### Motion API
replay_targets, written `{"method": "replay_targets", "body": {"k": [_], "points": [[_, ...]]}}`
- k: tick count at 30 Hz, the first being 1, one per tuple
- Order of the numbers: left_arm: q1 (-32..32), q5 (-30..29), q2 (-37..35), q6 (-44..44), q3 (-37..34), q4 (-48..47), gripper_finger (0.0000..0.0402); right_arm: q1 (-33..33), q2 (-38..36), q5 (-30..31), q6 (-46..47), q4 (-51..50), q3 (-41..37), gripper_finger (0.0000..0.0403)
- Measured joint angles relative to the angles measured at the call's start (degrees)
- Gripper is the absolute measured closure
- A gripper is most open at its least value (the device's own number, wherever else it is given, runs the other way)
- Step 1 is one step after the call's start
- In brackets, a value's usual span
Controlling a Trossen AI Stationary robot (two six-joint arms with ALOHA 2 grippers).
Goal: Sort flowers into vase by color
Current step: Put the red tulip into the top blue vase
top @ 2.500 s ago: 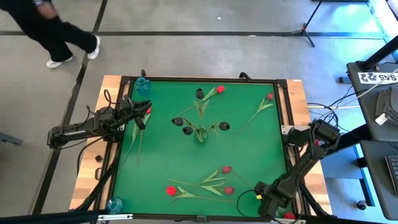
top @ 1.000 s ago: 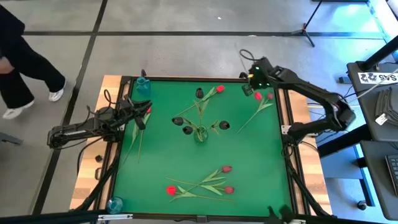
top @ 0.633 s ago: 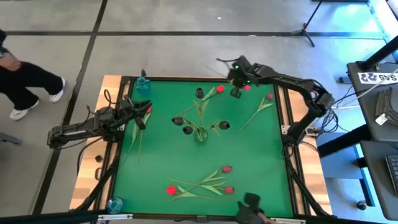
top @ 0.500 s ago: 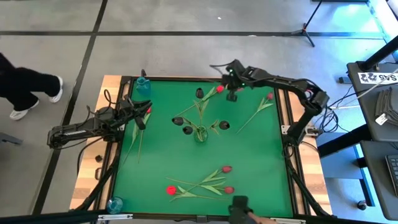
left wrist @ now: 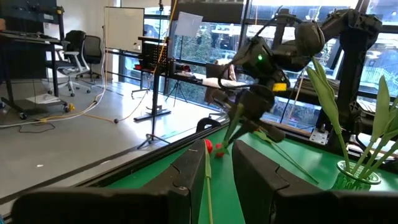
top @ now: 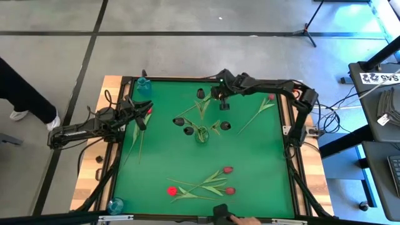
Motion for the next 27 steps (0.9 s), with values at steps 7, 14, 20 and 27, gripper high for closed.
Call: {"method": "replay_targets", "body": {"k": [7, 14, 20, 27], "points": [[0.00, 0.00, 0.14, 0.01, 0.01, -0.11, 0.0323, 3.88, 1.41, 2.22, 0.22, 1.48, 0.00, 0.0307], [0.00, 0.19, 0.17, 2.72, 0.01, 0.75, 0.0323, 7.48, -1.44, 4.66, 3.24, 0.27, 2.10, 0.0205], [0.00, 0.58, 0.18, -2.35, 0.02, 3.61, 0.0323, 8.28, -7.32, 14.69, 3.21, -2.75, 2.13, 0.0182], [0.00, 1.08, 0.19, -5.53, 0.02, 7.75, 0.0323, 3.90, -19.06, 15.94, 8.42, -16.24, 2.14, 0.0211]]}}
